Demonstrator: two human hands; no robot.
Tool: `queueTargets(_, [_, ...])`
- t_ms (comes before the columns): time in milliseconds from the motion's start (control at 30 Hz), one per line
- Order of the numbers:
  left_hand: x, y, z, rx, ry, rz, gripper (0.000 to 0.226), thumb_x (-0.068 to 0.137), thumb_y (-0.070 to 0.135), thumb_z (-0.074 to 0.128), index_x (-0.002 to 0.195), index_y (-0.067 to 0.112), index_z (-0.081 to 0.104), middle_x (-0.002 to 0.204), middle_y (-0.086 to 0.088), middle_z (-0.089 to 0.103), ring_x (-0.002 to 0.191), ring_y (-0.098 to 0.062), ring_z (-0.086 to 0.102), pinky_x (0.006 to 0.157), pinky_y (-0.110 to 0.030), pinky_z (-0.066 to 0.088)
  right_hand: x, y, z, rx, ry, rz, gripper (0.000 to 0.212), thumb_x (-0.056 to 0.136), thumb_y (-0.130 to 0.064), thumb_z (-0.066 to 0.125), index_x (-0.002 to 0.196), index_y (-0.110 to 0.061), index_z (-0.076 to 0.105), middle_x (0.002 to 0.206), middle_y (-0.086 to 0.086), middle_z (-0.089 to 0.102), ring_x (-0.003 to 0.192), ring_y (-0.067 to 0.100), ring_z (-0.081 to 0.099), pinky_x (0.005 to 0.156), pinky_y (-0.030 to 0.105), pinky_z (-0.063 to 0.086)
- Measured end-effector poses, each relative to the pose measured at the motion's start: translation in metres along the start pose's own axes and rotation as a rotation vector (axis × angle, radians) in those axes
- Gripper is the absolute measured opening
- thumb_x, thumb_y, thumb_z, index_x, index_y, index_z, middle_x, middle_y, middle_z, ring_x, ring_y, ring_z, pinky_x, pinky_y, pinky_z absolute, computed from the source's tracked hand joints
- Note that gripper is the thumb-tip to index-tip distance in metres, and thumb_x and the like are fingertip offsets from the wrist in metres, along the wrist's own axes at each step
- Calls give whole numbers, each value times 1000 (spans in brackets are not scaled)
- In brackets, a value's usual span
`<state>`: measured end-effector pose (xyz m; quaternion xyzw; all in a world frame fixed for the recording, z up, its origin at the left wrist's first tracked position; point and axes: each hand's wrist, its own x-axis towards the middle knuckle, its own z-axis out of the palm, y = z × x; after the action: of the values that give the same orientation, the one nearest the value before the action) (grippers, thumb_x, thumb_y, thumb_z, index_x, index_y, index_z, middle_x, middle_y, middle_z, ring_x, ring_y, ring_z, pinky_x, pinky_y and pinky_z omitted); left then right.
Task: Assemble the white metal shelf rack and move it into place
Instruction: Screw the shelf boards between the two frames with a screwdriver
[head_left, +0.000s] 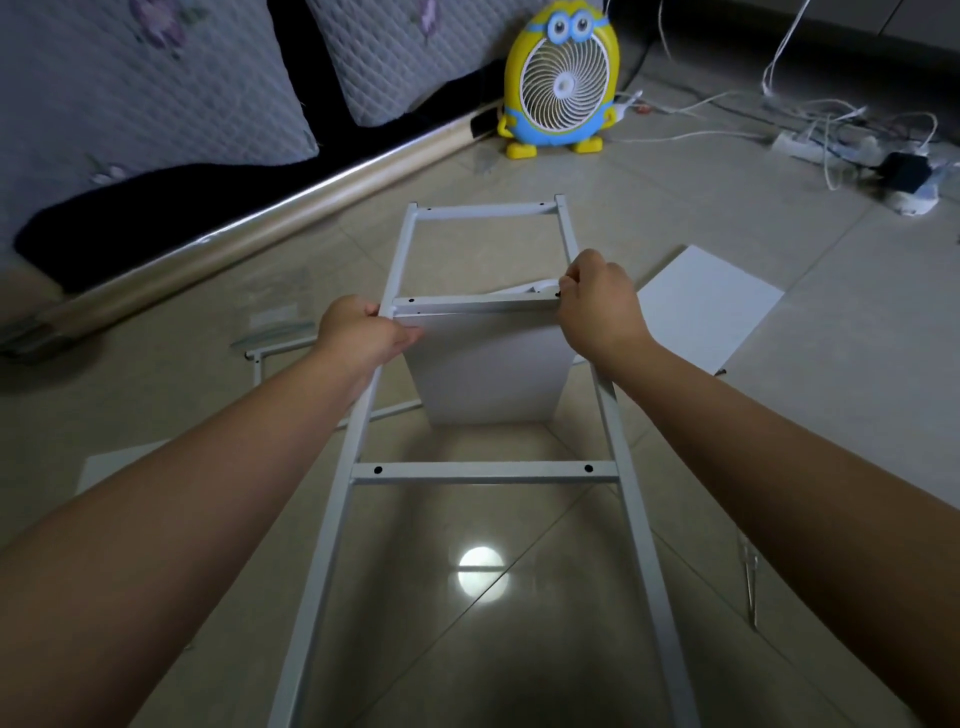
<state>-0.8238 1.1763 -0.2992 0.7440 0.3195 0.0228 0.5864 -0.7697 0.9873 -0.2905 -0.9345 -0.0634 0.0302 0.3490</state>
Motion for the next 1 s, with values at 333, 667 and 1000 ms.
queueTargets(333, [-10,3,0,-42,-82,-11,15,80,-15,56,84,0,56,95,-15,56,86,-21,60,82,-24,49,-6,1,-5,-51,-8,-16,23,97,-6,33,111,4,49,114,23,52,90,29,47,55,26,22])
queueTargets(667, [-8,4,-3,467,-56,339,39,83,15,64,122,14,59,120,-15,60,110,-29,57,97,-30,43,-10,2,-2,-35,-7,-23,24,97,-6,33,111,5,49,111,22,54,98,31,49,62,24,27])
queueTargets(1000, [-1,32,2,1506,-118,738,29,94,24,49,116,10,60,122,-8,50,118,-27,43,89,-35,41,-8,6,0,-30,-6,-34,24,97,-8,33,111,3,49,112,21,53,91,29,48,72,31,34])
